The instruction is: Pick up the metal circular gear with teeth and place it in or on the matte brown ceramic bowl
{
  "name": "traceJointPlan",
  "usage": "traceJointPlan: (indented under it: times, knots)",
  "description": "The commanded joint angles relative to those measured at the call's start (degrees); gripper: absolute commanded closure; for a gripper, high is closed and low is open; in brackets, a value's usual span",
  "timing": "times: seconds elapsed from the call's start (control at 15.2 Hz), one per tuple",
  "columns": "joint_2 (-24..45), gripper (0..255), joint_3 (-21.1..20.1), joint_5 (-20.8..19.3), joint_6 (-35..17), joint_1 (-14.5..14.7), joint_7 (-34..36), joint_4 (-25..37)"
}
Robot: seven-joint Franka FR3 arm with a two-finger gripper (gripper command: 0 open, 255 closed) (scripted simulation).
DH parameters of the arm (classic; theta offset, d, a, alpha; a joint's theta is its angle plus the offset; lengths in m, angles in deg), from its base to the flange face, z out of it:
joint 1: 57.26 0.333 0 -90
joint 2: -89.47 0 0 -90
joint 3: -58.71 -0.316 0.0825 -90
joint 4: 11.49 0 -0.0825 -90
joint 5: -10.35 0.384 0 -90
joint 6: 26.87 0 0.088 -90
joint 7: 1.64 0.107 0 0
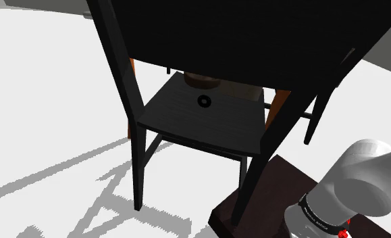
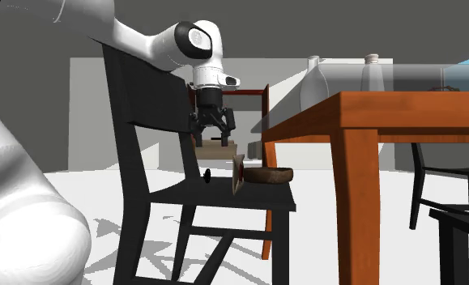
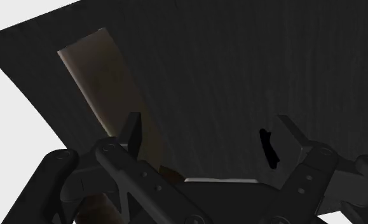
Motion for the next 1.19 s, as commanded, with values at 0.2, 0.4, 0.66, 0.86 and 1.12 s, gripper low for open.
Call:
traceJointPlan:
  times: [0.2,0.4,0.66,0.86,1.12]
  knots:
    - [11.1,0,-3.5,0.2,0.2,2.1,0.0,6.6]
    - [18.0,0,-5.5,-0.2,0.9,3.3,0.2,11.1]
    - [25.1,0,-7.6,-0.9,1.9,4.7,0.5,16.2]
    - [24.6,0,-7.6,-0.8,-0.5,4.7,0.4,13.4]
    - [24.1,0,-7.5,-0.7,-4.0,4.8,0.3,9.4]
